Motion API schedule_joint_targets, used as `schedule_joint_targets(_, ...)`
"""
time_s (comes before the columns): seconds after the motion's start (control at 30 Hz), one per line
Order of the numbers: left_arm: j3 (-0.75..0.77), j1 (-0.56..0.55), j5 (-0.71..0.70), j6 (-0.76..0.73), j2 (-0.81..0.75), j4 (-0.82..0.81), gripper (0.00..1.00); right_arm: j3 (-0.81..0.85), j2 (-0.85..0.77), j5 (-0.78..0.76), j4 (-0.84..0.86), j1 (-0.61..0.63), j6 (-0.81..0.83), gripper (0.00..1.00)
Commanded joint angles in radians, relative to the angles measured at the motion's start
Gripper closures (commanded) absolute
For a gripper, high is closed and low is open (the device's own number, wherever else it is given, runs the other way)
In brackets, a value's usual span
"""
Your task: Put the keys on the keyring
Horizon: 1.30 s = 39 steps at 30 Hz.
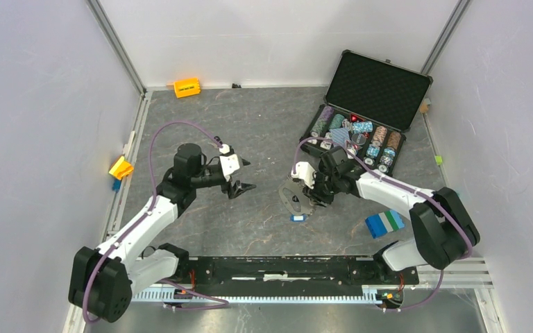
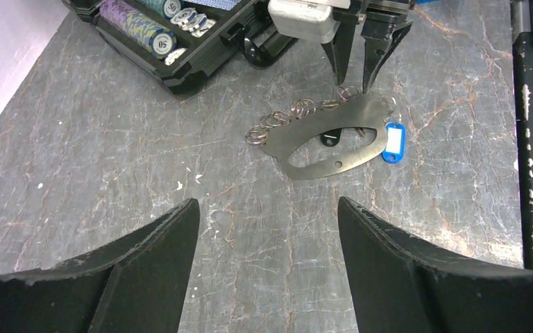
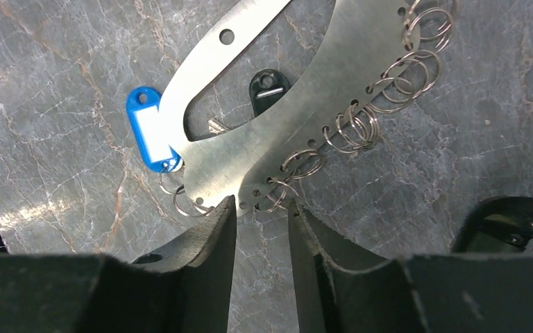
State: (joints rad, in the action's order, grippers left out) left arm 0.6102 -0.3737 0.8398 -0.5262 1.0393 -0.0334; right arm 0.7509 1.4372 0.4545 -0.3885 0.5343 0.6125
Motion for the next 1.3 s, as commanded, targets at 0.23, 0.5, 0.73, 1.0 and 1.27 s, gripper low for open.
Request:
schedule_joint_targets(0.23,0.003,-0.003,-0.054,-0.049,-0.036,0.027,0.18,0.234,0.095,0.007,0.067,-0.002,-0.046,0.6)
schedule_joint_targets(0.5,0.006,-0.004,-0.103,-0.068,-0.08,0.136,0.16,0.411,0.337,0.082,0.097,0.0,-0.123,0.61)
schedule_joint_targets(0.73,-0.019,-0.003,-0.104,-0.083,-0.111,0.164,0.14,0.48,0.436,0.082,0.05,0.007,-0.111,0.59)
schedule_joint_targets(1.0,-0.02,-0.003,-0.09,-0.083,-0.115,0.164,0.14,0.403,0.324,0.049,-0.027,-0.008,-0.039,0.58)
schedule_joint_targets(1.27,-0.02,-0.004,-0.079,-0.086,-0.099,0.159,0.13,0.325,0.243,0.056,-0.075,-0.017,0.003,0.58)
